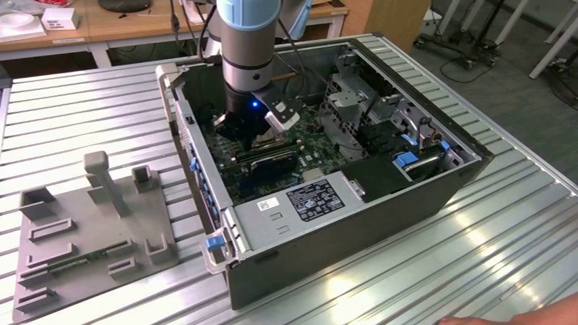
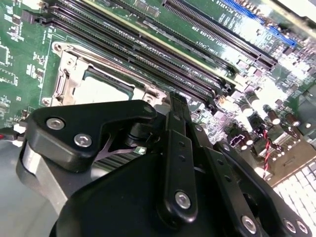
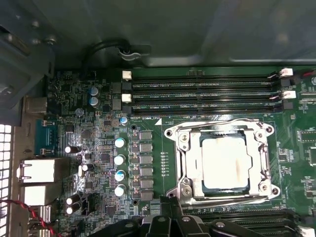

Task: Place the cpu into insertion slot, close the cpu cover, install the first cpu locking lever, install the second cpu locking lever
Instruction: 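Install the second cpu locking lever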

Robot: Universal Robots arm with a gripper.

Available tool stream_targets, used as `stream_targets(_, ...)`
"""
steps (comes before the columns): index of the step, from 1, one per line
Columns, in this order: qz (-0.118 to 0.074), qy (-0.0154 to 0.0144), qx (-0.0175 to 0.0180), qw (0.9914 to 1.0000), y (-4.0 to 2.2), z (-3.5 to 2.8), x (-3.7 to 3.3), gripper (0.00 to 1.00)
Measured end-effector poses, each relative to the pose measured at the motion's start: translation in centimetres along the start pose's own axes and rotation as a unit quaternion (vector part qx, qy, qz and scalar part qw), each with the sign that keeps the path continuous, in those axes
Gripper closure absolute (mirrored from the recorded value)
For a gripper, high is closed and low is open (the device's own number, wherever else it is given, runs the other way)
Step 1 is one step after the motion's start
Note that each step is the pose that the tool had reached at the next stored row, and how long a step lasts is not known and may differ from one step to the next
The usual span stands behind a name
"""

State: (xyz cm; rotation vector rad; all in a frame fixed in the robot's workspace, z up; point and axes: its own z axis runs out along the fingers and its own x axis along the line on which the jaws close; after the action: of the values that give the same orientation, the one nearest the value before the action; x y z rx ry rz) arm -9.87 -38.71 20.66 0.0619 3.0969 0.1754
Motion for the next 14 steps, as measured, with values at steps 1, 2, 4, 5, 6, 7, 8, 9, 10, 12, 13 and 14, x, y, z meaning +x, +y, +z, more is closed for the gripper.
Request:
stream_targets(1,0.000,0.0000,0.0000,1.00000,0.01,-0.10,0.00,0.89)
stream_targets(2,0.000,0.0000,0.0000,1.00000,0.02,-0.16,-0.01,0.89)
stream_targets(4,0.000,0.0000,-0.0001,1.00000,0.02,-0.15,-0.01,0.89)
stream_targets(5,0.000,0.0000,-0.0001,1.00000,0.02,-0.15,-0.01,0.89)
stream_targets(6,0.000,0.0000,-0.0001,1.00000,0.02,-0.16,-0.01,0.89)
stream_targets(7,0.000,0.0000,0.0000,1.00000,0.02,-0.17,-0.01,0.89)
stream_targets(8,0.000,0.0001,0.0000,1.00000,0.02,-0.17,-0.04,0.89)
stream_targets(9,0.000,0.0001,0.0001,1.00000,0.03,-0.17,-0.14,0.89)
stream_targets(10,0.000,0.0001,0.0001,1.00000,0.03,-0.16,-0.31,0.89)
stream_targets(12,0.000,0.0000,0.0000,1.00000,0.05,-0.14,-0.71,0.89)
stream_targets(13,0.000,0.0001,0.0000,1.00000,0.05,-0.13,-0.93,0.89)
stream_targets(14,0.000,0.0001,0.0000,1.00000,0.06,-0.12,-1.15,0.89)
